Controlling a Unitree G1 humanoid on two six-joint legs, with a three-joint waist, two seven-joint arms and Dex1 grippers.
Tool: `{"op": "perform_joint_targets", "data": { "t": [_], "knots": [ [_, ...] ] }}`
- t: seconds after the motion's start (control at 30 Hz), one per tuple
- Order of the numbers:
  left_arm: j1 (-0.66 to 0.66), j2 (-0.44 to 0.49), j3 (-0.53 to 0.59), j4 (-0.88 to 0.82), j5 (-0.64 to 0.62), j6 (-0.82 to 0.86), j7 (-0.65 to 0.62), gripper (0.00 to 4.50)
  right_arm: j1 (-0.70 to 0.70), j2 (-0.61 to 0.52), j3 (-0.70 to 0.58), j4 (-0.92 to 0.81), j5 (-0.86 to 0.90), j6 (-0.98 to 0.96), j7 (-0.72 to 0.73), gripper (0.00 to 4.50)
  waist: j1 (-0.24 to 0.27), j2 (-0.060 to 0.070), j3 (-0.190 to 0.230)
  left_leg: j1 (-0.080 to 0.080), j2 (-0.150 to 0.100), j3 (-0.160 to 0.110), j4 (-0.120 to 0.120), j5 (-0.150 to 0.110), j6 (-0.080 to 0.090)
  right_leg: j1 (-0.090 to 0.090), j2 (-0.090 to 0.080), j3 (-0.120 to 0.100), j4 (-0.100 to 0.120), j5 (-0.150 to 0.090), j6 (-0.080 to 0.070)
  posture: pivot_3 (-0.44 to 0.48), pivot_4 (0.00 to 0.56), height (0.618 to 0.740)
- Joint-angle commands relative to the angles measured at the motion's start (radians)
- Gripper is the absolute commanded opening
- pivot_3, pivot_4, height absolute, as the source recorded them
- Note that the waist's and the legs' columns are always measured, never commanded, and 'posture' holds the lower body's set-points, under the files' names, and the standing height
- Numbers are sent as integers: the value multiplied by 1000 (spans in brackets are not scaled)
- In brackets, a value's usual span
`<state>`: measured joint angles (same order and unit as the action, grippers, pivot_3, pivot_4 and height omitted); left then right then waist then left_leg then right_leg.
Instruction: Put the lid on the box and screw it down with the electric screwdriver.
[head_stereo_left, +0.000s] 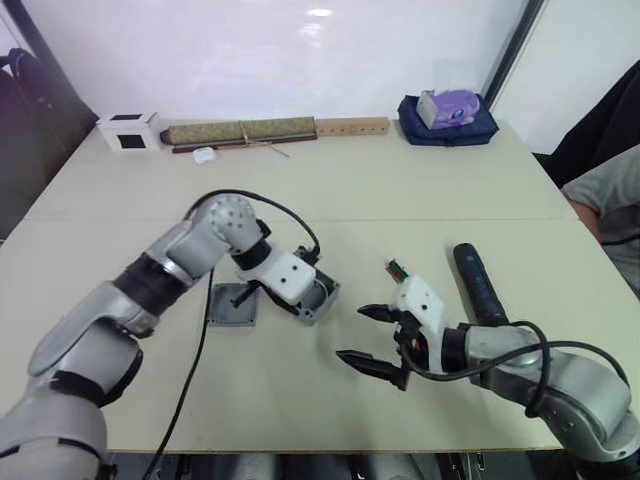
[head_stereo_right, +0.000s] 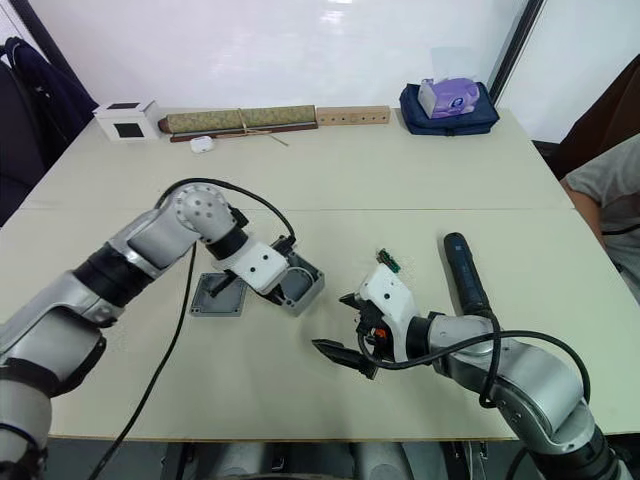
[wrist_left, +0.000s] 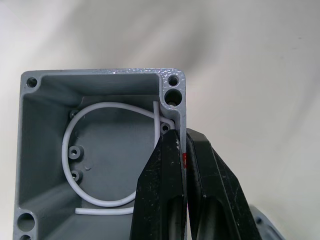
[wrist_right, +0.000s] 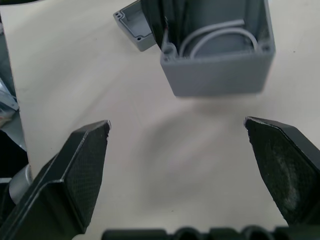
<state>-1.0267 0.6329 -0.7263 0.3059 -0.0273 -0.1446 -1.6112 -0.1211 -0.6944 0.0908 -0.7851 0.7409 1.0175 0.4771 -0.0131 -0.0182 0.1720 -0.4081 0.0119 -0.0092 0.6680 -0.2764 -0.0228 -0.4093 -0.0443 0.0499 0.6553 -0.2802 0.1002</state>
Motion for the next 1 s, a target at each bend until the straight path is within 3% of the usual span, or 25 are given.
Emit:
{"op": "perform_joint_targets", "data": {
  "t": [0.03,0.1,0.2,0.47,0.6,0.8,0.83,0.93,1.0],
  "knots": [
    [-53,-56,-34,81,22,-110,-3,23,14,14,-31,-59,13,4,-37,4500,0,0,0,0,0,0,0,0,0,0,0,0,0,0,0,0,150,740],
    [-60,-86,-38,132,34,-134,-3,23,20,18,-34,-67,13,9,-53,4500,0,0,0,0,0,0,0,0,0,0,0,0,0,0,0,0,150,740],
    [-65,-92,-38,179,52,-163,-3,844,34,9,-44,-86,-13,11,-85,4500,-4,0,0,0,0,0,0,0,0,0,0,0,0,0,0,0,150,740],
    [-47,-51,-5,75,-60,79,-3,3848,27,5,-44,-76,-9,-1,-78,4500,1,0,0,0,0,-1,0,0,0,0,0,0,0,0,0,0,150,740],
    [-93,-6,117,70,-129,238,-3,3848,-27,-51,-84,-67,-34,-9,-58,4500,-4,0,0,0,0,-3,0,0,0,0,0,0,0,0,0,0,150,740],
    [-102,78,334,12,-294,634,28,3848,-139,-75,-101,-96,21,6,-24,4500,-7,0,0,0,1,-5,-1,0,0,-1,2,0,1,0,0,0,150,740],
    [-97,115,346,-12,-284,775,66,3848,-164,-69,-82,-100,22,8,-23,4500,-7,0,0,0,1,-5,-1,0,0,-1,2,-1,1,0,0,0,150,740],
    [44,160,452,-164,-155,1150,445,3848,-282,-79,108,-114,-76,11,-16,4500,-24,1,0,1,1,-5,0,0,0,-1,2,0,2,0,0,0,150,740],
    [127,175,503,-310,-130,1372,580,3848,-318,-64,160,-100,-108,1,-18,4500,-29,1,0,2,2,-7,0,0,0,-1,1,0,4,-1,1,0,150,740]
  ]
}}
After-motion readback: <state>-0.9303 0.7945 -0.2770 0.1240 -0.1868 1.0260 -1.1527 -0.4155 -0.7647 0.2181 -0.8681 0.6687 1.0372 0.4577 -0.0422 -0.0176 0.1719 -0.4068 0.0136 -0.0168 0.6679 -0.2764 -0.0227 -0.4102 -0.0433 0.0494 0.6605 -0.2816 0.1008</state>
